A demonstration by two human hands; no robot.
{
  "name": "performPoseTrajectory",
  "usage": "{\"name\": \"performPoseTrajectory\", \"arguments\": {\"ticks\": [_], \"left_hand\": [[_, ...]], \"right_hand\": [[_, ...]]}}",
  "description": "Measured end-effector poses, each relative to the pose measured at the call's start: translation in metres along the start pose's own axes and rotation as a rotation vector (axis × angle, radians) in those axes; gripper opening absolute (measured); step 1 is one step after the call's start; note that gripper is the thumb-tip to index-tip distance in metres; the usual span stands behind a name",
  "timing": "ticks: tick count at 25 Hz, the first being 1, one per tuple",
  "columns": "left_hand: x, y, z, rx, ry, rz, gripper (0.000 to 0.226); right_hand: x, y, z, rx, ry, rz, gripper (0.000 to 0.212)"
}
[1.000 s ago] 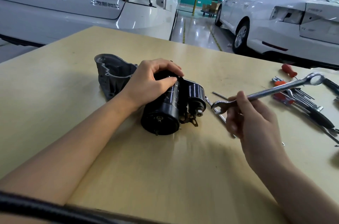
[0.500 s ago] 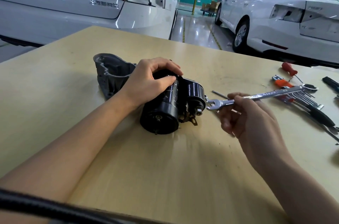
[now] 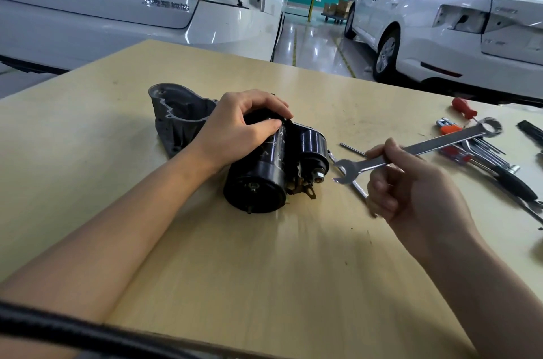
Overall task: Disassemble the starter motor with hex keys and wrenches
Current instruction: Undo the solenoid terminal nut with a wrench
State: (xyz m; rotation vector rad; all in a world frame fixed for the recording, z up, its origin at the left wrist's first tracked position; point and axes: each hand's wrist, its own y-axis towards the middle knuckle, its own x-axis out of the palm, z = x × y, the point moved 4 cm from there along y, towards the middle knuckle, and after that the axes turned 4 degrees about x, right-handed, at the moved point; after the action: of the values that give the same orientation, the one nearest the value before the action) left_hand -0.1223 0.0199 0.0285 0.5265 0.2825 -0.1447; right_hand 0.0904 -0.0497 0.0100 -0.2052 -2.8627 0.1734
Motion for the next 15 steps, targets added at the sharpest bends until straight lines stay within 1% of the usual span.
{"name": "performPoseTrajectory", "arguments": {"ticks": [2, 4, 8, 11, 15], "left_hand": [[0.000, 0.000, 0.000, -0.003, -0.002, 0.002, 0.022], [0.000, 0.000, 0.000, -0.006, -0.009, 0.007, 0.023], [0.000, 0.000, -0.001, -0.005, -0.003, -0.001, 0.022], [0.000, 0.000, -0.001, -0.003, -0.005, 0.000, 0.022], [-0.001, 0.000, -0.001, 0.004, -0.006, 0.000, 0.023]], "right_hand": [[0.002, 0.000, -0.002, -0.028, 0.025, -0.037, 0.023], [0.003, -0.001, -0.001, -0.025, 0.033, -0.043, 0.024], [0.000, -0.001, 0.004, 0.011, 0.027, 0.034, 0.034], [0.002, -0.001, 0.007, 0.023, 0.044, 0.055, 0.033], [0.006, -0.002, 0.013, 0.024, 0.063, 0.041, 0.033]]}}
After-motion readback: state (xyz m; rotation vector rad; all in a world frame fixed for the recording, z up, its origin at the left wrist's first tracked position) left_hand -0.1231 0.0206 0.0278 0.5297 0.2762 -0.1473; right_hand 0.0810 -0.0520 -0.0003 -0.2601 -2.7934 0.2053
